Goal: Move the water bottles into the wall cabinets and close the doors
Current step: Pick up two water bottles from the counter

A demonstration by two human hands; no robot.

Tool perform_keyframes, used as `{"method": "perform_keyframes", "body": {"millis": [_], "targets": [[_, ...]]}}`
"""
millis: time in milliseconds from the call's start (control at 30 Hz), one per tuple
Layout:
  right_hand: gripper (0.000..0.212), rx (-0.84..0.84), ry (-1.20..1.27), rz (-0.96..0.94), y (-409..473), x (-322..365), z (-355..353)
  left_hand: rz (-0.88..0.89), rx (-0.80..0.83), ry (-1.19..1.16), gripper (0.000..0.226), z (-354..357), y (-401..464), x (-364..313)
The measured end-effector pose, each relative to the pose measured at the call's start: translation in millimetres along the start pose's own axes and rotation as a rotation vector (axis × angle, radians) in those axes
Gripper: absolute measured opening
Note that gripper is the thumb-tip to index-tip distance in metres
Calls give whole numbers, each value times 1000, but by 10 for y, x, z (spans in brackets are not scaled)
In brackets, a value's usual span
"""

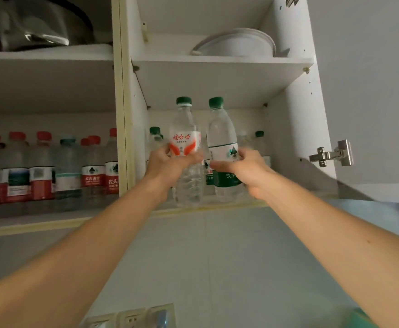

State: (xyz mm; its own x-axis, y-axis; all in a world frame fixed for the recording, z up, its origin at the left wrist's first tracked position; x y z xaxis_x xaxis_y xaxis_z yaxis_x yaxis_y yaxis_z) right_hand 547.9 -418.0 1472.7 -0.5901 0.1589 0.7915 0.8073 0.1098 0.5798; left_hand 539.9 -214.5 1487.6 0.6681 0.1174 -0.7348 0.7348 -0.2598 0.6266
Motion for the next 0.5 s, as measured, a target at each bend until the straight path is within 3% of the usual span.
{"method": "perform_keyframes", "body": {"millis": [200,500], "targets": [[57,43,-67,70,251,-324,-72,-39,70,186,70,-12,271,302],[62,134,-278,218,693,-610,-61,-157,107,186,58,56,765,722]]}}
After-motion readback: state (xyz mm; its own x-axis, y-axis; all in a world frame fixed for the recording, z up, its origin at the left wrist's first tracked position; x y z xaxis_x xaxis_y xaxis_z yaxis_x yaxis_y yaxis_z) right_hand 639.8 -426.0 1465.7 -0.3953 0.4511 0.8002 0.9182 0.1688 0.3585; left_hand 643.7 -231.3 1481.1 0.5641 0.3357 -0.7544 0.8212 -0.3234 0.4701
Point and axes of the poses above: each hand's wrist, its own y-axis towards the middle knuckle, its own z-axis out of the palm, x = y × z, the point moved 10 cm from there along y, towards the middle knuckle, and after that the axes turned 14 degrees about x, right-handed, at the moved point
